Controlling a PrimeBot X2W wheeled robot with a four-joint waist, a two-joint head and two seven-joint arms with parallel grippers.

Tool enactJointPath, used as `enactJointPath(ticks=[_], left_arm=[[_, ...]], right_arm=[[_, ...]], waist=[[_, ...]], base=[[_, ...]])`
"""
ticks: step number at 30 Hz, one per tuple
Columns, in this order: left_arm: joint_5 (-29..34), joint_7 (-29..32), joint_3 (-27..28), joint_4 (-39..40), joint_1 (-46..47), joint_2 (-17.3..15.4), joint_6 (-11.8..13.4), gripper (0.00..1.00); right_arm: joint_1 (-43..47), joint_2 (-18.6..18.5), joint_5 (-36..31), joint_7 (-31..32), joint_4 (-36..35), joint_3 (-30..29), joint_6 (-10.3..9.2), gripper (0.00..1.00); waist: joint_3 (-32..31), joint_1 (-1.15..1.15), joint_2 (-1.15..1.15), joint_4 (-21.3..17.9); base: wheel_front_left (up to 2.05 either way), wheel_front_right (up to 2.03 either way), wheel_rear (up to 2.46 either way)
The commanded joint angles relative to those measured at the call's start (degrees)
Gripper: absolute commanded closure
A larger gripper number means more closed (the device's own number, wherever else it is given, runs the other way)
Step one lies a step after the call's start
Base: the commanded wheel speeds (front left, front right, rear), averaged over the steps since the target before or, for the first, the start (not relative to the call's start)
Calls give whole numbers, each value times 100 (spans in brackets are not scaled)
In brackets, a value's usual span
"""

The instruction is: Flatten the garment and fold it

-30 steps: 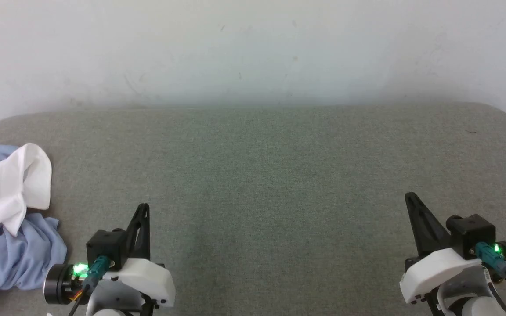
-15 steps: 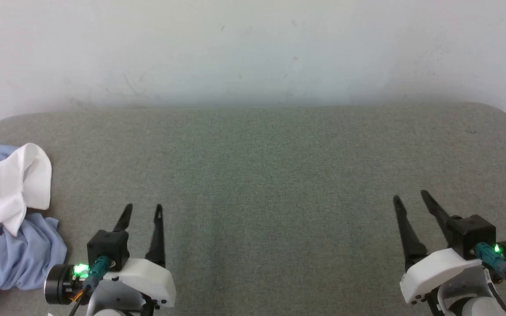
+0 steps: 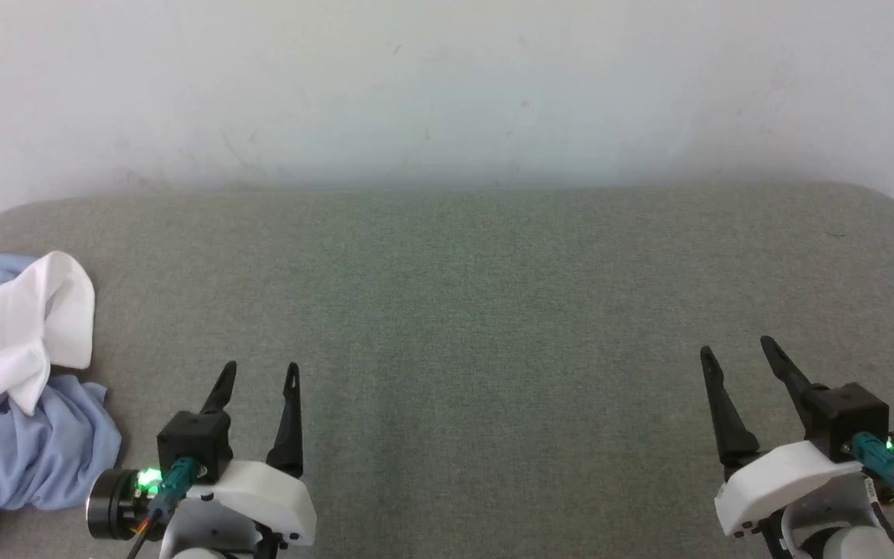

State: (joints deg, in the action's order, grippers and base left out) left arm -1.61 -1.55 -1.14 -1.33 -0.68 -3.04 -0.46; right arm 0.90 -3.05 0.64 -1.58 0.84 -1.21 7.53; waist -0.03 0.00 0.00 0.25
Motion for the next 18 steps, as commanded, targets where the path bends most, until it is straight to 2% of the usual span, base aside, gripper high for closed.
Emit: enactJointPath(ticks=[1,18], left_arm=[[-45,-51,-23,-29,92,2,-29,0],[-245,-254,31,-44,177,4,-72,0]], right_arm=[[10,3,58,-50,21,-22,-1,0],[28,6,90,-222,-47,-84,-1,0]], waist=[[-1,0,0,12],[14,0,0,470]], base=[[0,0,0],[0,0,0]])
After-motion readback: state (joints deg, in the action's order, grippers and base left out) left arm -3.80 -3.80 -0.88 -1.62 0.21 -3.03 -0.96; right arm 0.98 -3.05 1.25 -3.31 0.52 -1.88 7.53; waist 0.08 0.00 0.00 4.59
